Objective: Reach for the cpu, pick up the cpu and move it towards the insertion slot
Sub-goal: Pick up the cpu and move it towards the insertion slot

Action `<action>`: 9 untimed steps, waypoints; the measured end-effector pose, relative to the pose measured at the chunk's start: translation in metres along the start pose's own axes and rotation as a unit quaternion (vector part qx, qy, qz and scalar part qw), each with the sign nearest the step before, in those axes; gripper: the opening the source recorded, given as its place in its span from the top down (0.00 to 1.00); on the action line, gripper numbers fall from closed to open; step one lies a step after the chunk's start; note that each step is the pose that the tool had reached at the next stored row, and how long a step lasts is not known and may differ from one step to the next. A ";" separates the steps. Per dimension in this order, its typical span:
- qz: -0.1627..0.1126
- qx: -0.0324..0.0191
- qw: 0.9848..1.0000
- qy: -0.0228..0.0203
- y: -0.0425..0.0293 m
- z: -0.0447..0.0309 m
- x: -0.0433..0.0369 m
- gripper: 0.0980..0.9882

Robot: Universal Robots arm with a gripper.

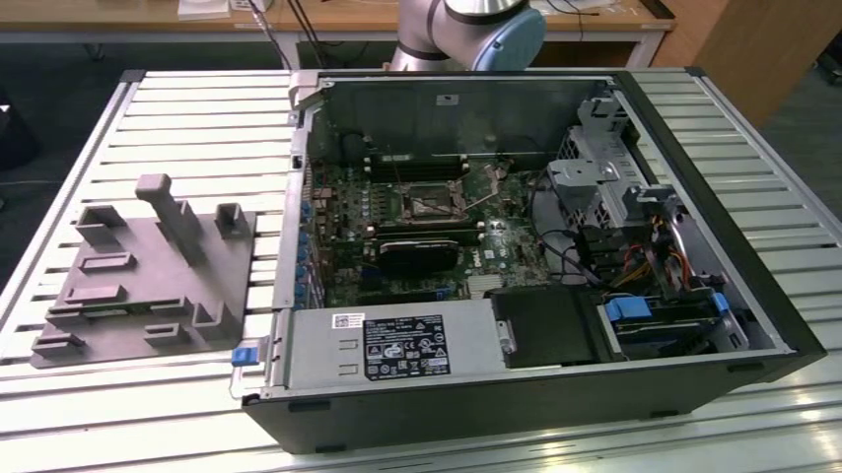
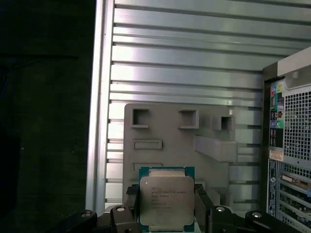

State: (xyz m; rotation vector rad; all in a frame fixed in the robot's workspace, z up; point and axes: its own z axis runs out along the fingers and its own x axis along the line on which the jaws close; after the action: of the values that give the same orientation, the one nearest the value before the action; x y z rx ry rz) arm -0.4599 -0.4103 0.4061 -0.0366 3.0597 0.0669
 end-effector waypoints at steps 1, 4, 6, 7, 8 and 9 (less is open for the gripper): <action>0.000 0.000 1.000 0.000 0.0000 0.0000 0.0000 0.50; 0.000 0.000 1.000 0.000 0.0000 -0.0002 -0.0001 0.50; 0.000 0.000 1.000 0.000 0.0001 -0.0002 -0.0022 0.50; 0.000 0.000 1.000 0.000 0.0000 0.0001 -0.0045 0.50; 0.000 0.000 1.000 0.000 -0.0002 0.0004 -0.0075 0.50; 0.000 0.000 1.000 0.000 -0.0002 0.0007 -0.0109 0.50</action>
State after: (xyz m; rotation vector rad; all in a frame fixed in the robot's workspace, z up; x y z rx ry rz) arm -0.4490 -0.4103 0.4063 -0.0366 3.0605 0.0666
